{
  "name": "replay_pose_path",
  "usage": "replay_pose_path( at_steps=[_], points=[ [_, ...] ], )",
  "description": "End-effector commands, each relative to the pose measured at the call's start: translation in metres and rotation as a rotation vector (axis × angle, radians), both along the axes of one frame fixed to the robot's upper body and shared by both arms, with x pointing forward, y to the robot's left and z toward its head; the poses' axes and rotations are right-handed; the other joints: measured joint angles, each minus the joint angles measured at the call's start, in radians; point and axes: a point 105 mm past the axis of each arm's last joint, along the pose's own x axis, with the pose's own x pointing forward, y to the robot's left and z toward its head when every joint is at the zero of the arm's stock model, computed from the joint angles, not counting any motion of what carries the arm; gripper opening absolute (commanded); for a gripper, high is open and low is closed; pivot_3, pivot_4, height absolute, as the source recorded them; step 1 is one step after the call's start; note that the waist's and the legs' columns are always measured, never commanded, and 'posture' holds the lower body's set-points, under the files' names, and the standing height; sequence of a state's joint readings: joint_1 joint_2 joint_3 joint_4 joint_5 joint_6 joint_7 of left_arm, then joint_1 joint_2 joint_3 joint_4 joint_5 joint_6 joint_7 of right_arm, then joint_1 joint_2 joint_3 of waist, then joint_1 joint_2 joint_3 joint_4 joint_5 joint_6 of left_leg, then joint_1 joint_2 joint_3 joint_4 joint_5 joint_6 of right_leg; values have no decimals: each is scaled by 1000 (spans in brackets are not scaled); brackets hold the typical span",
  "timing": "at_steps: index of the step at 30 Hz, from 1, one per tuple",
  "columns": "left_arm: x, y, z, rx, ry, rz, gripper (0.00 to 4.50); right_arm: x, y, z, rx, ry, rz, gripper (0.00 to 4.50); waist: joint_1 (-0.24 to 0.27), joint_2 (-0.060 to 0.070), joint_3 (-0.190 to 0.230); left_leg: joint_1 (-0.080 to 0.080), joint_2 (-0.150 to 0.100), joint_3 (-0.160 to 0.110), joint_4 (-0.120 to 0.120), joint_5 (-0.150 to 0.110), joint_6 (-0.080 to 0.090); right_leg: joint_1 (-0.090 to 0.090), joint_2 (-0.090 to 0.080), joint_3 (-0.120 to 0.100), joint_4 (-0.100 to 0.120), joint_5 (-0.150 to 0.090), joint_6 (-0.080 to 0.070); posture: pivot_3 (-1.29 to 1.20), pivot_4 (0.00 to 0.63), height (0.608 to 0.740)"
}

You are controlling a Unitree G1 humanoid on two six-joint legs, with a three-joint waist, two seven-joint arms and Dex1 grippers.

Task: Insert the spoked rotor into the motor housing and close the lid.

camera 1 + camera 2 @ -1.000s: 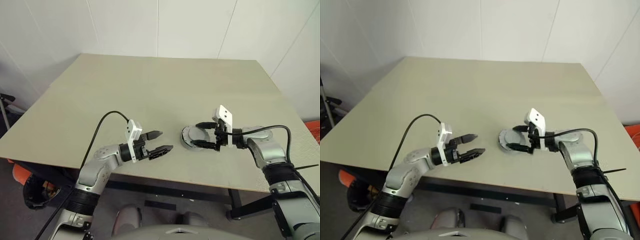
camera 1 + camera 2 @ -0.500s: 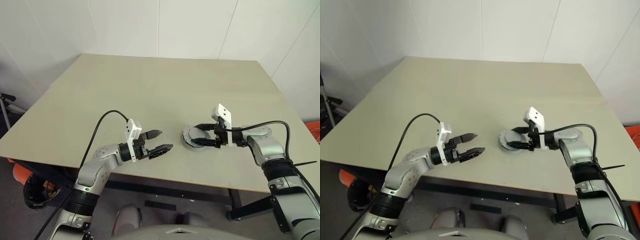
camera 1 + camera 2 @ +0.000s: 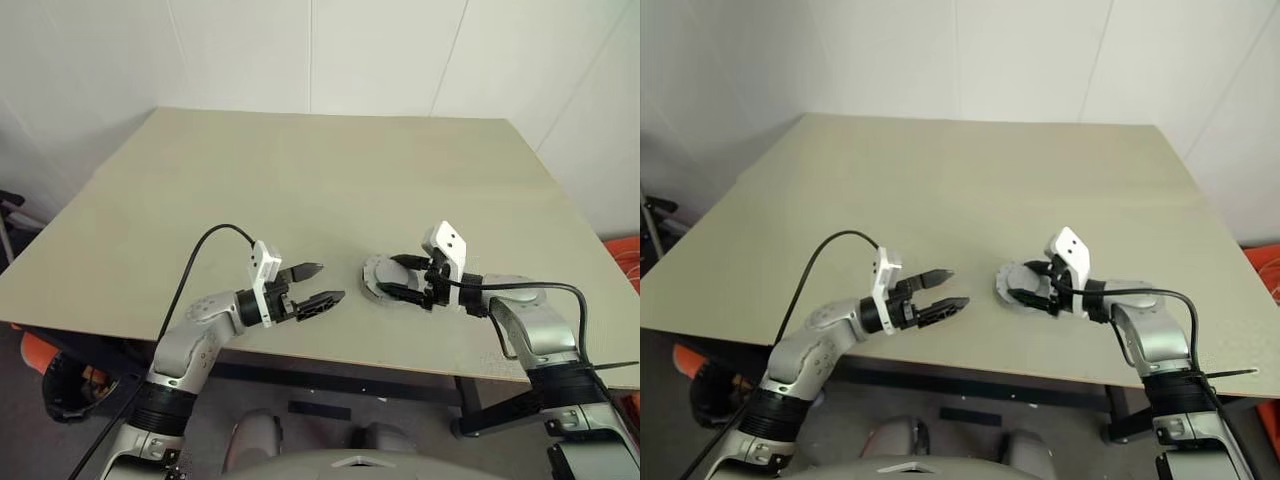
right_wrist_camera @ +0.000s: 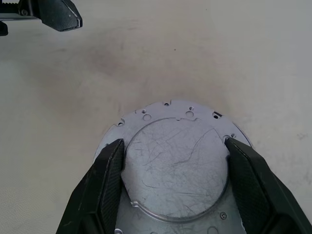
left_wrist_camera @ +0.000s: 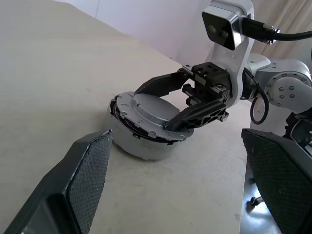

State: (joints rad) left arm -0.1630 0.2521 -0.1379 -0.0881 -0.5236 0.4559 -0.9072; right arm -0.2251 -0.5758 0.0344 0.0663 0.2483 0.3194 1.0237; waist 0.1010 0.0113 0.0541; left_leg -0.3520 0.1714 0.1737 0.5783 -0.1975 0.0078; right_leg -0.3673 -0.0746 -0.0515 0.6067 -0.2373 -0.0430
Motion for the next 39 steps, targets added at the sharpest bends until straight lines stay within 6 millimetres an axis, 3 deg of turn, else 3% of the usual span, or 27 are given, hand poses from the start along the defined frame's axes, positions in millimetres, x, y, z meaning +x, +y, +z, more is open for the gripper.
replay_pose_path(
  at_steps=[1,13,29,39],
  points=[
    [1,-4,13,-17,-47,-13,4500,-1,7,4,20,4,13,3164,-4,0,0,0,0,0,0,0,0,0,0,0,0,0,0,0,0,740],
    [-4,2,11,-20,-43,-8,4500,15,9,-1,22,8,-142,3164,-13,-1,0,3,0,0,0,1,-2,2,0,0,0,-4,6,0,0,740],
    [-3,-4,19,-20,-44,-17,4500,1,5,-8,-24,70,-62,3164,-8,-1,0,3,0,0,-1,1,-2,3,0,0,0,-3,6,0,0,740],
    [-4,-5,18,-21,-42,-17,4500,1,4,-10,-49,72,-58,3164,-6,-1,0,2,0,0,-1,1,-1,2,0,0,0,-2,4,0,0,740]
  ],
)
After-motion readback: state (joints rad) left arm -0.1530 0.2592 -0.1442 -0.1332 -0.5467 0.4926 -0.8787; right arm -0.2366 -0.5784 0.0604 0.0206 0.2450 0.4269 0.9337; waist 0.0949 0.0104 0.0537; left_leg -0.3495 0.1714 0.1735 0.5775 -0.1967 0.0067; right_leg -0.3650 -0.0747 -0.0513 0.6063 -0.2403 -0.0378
